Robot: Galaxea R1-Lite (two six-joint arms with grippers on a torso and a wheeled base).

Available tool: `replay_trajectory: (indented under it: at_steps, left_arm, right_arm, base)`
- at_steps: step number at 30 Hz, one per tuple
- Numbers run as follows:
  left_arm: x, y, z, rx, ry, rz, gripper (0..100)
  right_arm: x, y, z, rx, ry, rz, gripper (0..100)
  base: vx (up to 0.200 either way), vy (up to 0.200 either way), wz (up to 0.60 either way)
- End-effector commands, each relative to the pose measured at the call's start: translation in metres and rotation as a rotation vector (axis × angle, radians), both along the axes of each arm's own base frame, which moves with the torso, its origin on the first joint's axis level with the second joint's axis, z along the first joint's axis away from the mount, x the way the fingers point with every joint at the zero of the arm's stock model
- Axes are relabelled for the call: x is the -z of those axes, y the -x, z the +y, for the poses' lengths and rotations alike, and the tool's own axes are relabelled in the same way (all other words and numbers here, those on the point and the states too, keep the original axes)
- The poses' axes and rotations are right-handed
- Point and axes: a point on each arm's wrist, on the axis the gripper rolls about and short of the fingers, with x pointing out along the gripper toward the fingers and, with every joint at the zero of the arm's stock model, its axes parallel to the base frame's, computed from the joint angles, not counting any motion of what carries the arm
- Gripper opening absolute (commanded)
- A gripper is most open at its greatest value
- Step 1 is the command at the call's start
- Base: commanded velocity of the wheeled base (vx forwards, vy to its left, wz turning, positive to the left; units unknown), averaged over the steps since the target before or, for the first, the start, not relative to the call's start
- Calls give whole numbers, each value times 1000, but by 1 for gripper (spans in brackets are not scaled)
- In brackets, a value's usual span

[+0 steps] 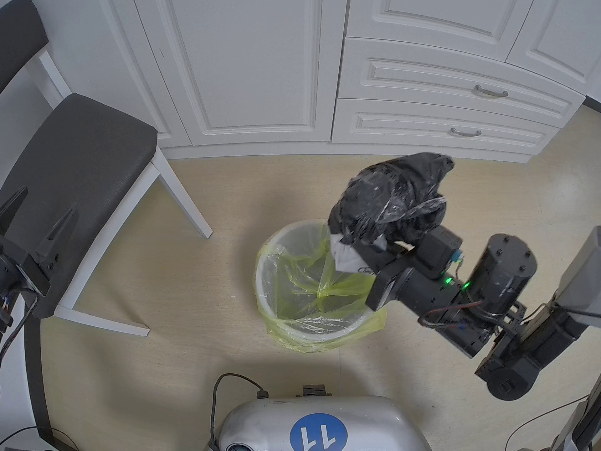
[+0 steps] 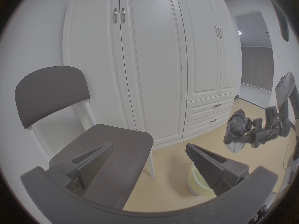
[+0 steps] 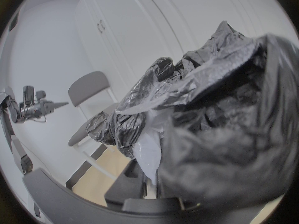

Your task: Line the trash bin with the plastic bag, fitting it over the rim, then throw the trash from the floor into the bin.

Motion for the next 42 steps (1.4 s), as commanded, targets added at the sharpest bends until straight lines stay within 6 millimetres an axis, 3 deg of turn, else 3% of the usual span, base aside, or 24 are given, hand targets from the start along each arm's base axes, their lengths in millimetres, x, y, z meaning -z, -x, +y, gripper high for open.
replay_trajectory:
  at_steps: [1,12,15,27,37,42]
  left_arm:
    - [-1,1,0,-1,2,-8,100]
    - [-12,0,8,-66,16,-46,100]
    - [-14,0,11,-97,16,-53,100]
    - [-10,0,13,-105,10,-39,100]
    - [-10,0,13,-105,10,-36,100]
    - [-11,-1,13,-108,9,-33,100]
  right_arm:
    - [37,-12,28,-37,35,69,0]
    - [87,-33,51,-36,71,160,0]
    - [90,-37,51,-28,72,162,0]
    - [131,-85,47,85,71,176,0]
    - [137,-84,44,88,84,189,0]
    - [118,-53,37,29,109,220,0]
  base:
    - [0,0,0]
    - [0,0,0]
    - [0,0,0]
    - [0,0,0]
    - [0,0,0]
    - [0,0,0]
